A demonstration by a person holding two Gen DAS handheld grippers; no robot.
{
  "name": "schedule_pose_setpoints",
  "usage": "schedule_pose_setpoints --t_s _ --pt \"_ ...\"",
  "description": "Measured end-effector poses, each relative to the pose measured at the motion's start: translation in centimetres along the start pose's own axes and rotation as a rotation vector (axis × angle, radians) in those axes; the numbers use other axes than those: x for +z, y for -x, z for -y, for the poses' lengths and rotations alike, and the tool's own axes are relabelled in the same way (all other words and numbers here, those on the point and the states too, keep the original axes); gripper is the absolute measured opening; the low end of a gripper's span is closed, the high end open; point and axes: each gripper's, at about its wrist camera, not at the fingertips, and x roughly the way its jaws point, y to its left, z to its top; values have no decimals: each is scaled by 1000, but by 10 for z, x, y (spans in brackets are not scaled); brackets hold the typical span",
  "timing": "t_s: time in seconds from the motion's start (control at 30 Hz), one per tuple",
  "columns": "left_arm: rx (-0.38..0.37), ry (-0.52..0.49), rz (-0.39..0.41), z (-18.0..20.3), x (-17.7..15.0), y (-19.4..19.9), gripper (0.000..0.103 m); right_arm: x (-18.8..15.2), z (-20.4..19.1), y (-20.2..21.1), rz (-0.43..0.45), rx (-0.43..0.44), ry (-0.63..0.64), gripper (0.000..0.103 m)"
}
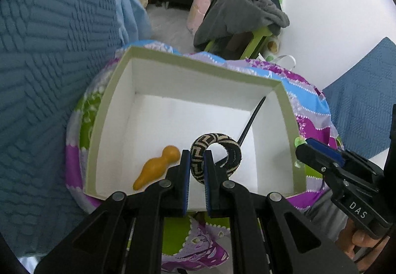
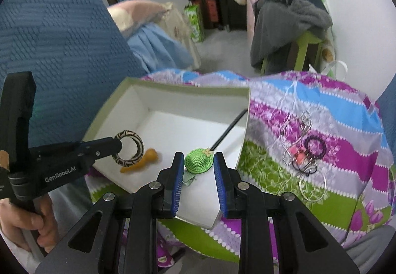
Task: Organize jewelry
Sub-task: 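Open both tools to drop the bangle and charm into the box, then move both tools back over the pink pendant chain and beaded bracelet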
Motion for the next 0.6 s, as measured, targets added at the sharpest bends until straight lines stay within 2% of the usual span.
schedule_pose_setpoints --t_s 0.1,0.23,0.27,0.3,0.37,0.6 --pt "-5 -4 -2 2 -3 -1 11 -3 2 -4 -20 12 -2 23" --pt "-13 1 3 3 -2 5 14 -1 4 1 -14 32 -3 30" --pt "-18 0 8 4 -2 7 21 0 6 6 -4 39 0 31" --pt "-19 0 17 5 0 10 35 1 6 9 4 41 0 31" --pt "-17 4 47 8 2 19 54 5 9 20 30 44 4 32" --pt "-58 -40 132 41 5 45 55 14 36 74 168 2 23 32"
